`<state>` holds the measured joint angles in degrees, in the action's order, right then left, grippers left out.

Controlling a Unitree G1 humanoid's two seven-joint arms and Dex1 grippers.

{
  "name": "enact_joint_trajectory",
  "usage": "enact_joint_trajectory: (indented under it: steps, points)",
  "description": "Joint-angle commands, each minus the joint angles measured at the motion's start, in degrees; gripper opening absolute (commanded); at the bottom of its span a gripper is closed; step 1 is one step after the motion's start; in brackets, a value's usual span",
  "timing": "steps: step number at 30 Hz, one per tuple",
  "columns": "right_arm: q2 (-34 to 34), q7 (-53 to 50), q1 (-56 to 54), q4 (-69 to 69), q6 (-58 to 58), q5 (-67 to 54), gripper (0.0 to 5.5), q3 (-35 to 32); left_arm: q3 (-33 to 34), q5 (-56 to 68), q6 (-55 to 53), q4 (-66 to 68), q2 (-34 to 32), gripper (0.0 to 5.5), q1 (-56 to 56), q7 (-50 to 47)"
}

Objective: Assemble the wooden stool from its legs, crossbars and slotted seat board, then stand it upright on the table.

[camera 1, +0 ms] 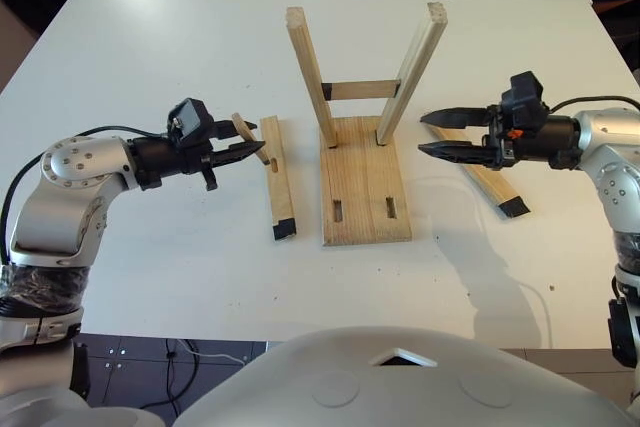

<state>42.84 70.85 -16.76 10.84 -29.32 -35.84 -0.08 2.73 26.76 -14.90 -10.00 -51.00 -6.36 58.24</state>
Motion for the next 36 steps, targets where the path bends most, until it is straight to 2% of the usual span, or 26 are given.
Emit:
enact_joint_trajectory:
  steps: [1, 10, 23, 28, 36]
  points:
    - [0.2, 0.7, -1.5, -0.8, 0.9, 1.2, 2.25, 0.7, -1.0, -2.5, 4.1, 2.8, 1.0, 1.29, -1.1, 3.3]
    - [-0.1, 1.3, -1.6, -1.4, 1.3, 2.1, 2.25, 1.3, -2.0, -3.6, 8.3, 7.0, 4.5, 1.29, -0.5, 6.3]
    - [-0.1, 1.8, -1.4, -1.8, 1.3, 2.4, 2.25, 1.8, -5.2, -8.9, 16.6, 14.4, 4.9, 1.29, 0.3, 10.5]
    - [-0.1, 1.7, -1.3, -2.2, 1.9, 2.9, 2.25, 2.1, -9.9, -9.5, 13.0, 13.1, 0.7, 1.29, 5.1, 17.5]
    - [-0.2, 1.6, -0.4, -2.4, 2.7, 3.6, 2.25, 2.8, -12.7, -6.3, 3.5, 7.3, -0.3, 1.29, 8.3, 15.8]
